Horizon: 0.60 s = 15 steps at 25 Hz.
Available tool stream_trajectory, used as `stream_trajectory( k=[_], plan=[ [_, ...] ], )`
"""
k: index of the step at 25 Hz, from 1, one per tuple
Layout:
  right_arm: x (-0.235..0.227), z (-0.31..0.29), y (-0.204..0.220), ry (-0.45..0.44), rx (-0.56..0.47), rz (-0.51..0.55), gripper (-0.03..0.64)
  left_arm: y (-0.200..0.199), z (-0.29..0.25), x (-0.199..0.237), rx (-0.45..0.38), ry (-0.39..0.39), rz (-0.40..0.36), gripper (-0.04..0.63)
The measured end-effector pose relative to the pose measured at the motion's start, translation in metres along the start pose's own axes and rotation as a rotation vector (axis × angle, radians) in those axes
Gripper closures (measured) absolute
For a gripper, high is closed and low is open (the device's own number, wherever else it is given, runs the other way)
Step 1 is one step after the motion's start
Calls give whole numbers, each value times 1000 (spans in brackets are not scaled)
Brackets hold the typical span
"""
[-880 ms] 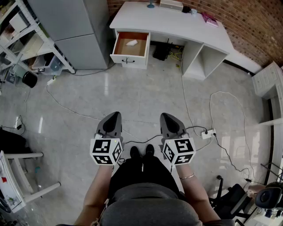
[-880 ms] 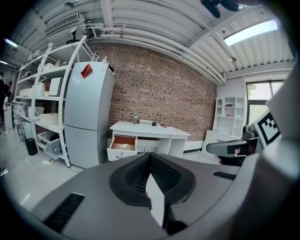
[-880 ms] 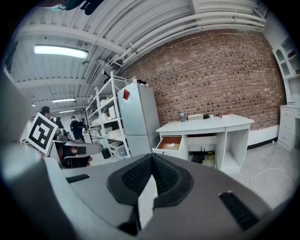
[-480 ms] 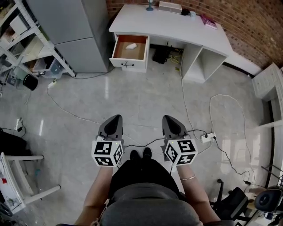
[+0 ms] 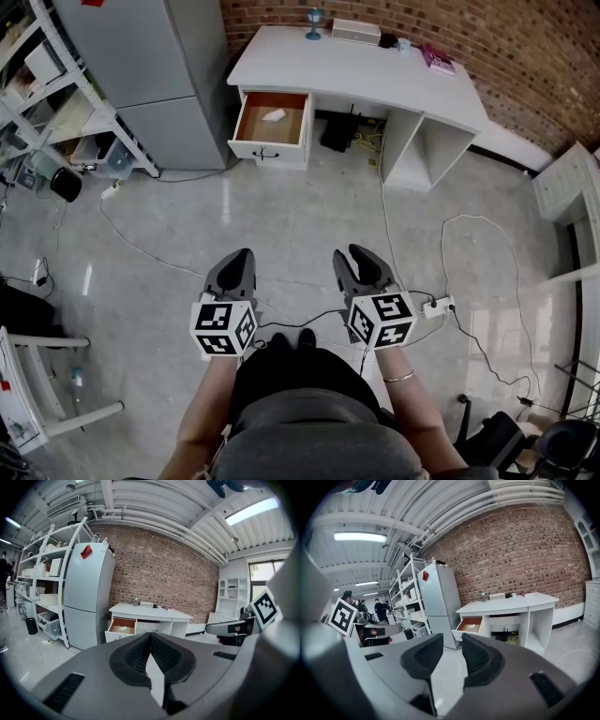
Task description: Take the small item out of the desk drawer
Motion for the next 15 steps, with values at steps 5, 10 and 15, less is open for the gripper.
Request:
stream_trajectory(
  k=[5,10,15],
  plan=[
    [-5,-1,-1,-27,12,23,453,4,-2,-2,7,-26,6,574],
    [-7,-9,-4,-42,6,35,430,1,-6,3,0,-45,6,574],
    [-8,-26,-15,-61,4,49,409,-7,-21,15,-5,-54,4,574]
  ],
)
Point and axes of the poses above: the fingertips, and each gripper's own axes: z backward along the fingers, x to its left, y out of its underside, the point moved 5 cm from there along z, backward along the fingers, and after that the axes turned 3 degrees about -y, right-handed, at the moved point
